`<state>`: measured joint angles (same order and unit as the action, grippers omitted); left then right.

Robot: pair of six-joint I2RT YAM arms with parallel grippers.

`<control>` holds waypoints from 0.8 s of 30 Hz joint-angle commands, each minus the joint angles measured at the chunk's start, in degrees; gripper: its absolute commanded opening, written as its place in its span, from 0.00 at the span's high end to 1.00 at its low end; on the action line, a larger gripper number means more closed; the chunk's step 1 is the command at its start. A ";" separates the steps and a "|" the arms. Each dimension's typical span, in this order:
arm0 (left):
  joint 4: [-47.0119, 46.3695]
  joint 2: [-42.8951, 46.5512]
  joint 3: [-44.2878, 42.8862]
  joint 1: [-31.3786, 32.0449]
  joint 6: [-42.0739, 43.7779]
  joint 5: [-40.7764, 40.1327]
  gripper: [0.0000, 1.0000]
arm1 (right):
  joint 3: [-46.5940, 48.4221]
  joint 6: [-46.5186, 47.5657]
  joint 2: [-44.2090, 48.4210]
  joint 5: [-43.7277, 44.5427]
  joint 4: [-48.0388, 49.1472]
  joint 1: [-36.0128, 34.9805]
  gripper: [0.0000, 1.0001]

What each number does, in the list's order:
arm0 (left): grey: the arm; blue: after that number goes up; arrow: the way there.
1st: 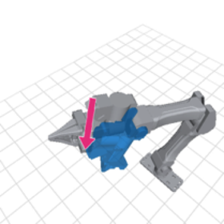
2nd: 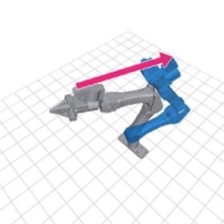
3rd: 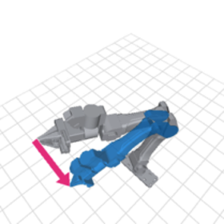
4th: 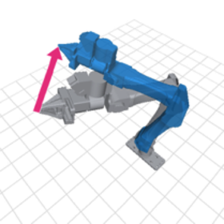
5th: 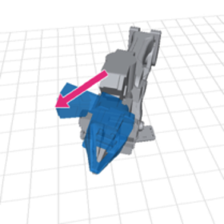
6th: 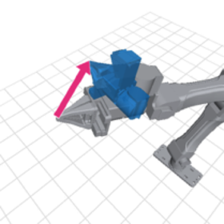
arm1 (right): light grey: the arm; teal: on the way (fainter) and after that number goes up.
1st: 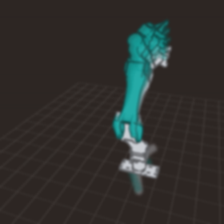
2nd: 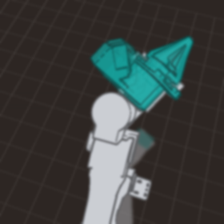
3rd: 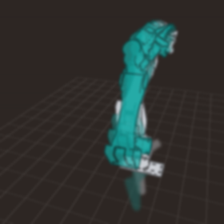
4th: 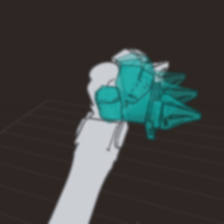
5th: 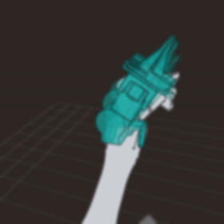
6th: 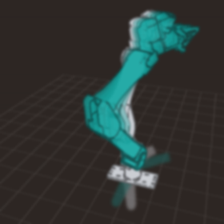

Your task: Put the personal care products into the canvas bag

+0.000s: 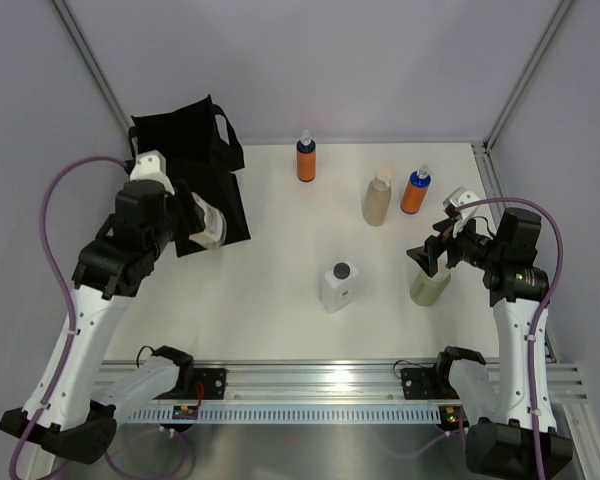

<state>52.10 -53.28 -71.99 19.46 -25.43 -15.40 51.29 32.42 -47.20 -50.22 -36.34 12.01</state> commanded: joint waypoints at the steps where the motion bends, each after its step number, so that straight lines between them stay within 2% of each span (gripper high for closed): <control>1: -16.14 -5.14 -12.54 0.05 5.04 -2.27 1.00 | 0.13 0.97 0.79 -0.50 0.13 0.12 0.01; 6: -20.89 -14.73 -32.02 0.05 4.77 -2.17 1.00 | -0.13 1.33 0.36 -0.06 0.04 0.12 0.01; 9: -23.87 -21.15 -40.56 -0.04 8.79 -9.63 1.00 | 0.04 1.41 -0.08 -0.41 -0.14 0.12 0.00; 11: -26.76 -25.97 -42.96 -0.30 12.06 -17.97 1.00 | 0.04 1.33 0.00 -0.93 -0.40 0.12 0.01; 13: -27.92 -28.54 -44.81 -2.66 14.00 -19.58 1.00 | -0.05 1.24 0.09 -1.46 -0.49 0.12 0.01; 15: -28.28 -31.69 -45.69 -5.30 13.22 -18.36 1.00 | -0.13 1.24 0.35 -1.64 -0.58 0.12 0.01; 21: -26.97 -38.03 -47.46 -7.95 14.70 -14.75 1.00 | -0.05 1.32 0.35 -1.73 -0.58 0.12 0.00; 24: -24.68 -39.71 -44.75 -8.74 14.53 -12.29 1.00 | -0.13 1.33 0.53 -1.73 -0.58 0.12 0.00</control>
<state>35.66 -94.78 -114.89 10.85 -11.68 -29.04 51.27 32.80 -47.31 -50.61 -36.47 12.01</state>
